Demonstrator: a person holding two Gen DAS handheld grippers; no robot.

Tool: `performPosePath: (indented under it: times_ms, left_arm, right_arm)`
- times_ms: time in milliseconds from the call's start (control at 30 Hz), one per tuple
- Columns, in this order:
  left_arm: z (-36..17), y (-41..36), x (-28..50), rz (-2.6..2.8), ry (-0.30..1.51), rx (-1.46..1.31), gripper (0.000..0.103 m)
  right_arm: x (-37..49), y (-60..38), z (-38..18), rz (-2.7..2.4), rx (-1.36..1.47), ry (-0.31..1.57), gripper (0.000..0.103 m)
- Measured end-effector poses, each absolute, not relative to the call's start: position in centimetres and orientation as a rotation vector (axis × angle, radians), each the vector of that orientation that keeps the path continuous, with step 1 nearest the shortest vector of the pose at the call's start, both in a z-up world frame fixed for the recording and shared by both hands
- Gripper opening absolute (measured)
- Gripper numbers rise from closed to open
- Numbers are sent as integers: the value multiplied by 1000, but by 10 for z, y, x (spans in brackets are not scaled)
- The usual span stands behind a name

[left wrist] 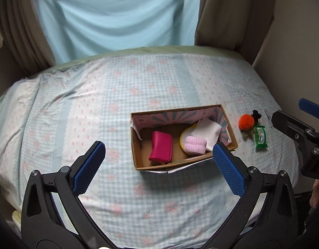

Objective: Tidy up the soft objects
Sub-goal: 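Move both tools back toward the pom-pom and wet-wipe pack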

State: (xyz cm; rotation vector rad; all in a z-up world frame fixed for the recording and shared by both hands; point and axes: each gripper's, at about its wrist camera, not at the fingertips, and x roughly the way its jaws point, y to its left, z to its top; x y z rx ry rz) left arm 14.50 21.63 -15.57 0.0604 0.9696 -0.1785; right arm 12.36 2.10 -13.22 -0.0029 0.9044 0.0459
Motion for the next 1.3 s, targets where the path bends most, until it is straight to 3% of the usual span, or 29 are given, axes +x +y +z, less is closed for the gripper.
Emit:
performPosePath:
  times_ms: [367, 733, 1300]
  left_arm:
    - [-108, 210, 101, -178, 835, 35, 103]
    - [-96, 105, 93, -275, 802, 45, 103]
    - [-177, -98, 149, -282, 987, 40, 103]
  right_arm:
    - [65, -9, -98, -33, 72, 770, 103]
    - [35, -109, -108, -129, 89, 761, 103]
    - [71, -284, -201, -95, 180, 924, 103]
